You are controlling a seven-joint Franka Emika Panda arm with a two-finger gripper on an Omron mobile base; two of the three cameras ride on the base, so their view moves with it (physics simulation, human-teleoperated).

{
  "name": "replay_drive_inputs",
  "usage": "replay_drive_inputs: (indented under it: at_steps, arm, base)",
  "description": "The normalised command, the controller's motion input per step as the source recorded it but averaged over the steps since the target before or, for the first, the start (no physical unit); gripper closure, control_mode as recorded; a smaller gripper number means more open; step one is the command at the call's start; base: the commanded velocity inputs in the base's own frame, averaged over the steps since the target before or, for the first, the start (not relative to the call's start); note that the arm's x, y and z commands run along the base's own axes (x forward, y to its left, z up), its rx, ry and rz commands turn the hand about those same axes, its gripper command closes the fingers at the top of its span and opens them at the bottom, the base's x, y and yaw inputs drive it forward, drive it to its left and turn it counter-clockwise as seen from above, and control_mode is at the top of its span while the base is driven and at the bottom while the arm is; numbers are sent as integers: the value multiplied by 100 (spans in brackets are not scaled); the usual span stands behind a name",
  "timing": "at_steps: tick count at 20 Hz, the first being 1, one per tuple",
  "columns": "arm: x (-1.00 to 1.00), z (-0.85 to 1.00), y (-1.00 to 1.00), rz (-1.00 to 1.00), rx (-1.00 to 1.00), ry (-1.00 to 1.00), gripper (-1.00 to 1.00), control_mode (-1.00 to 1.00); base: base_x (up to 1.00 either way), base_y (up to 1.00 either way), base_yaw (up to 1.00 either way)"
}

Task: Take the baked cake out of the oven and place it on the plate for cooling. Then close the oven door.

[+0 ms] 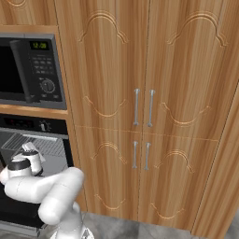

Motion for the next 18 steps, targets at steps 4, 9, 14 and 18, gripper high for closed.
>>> replay_drive_inputs:
  at_steps: [4,9,14,18]
  arm:
    - [-65,-40,41,0,-22,0,100,-100]
    - [-68,-34,40,0,-20,0,100,-100]
    - [-75,-30,38,0,-20,2,100,-100]
    - [-78,-30,36,0,-21,7,100,-100]
  base:
    - [0,0,0]
    - [0,0,0]
    - [0,0,0]
    - [0,0,0]
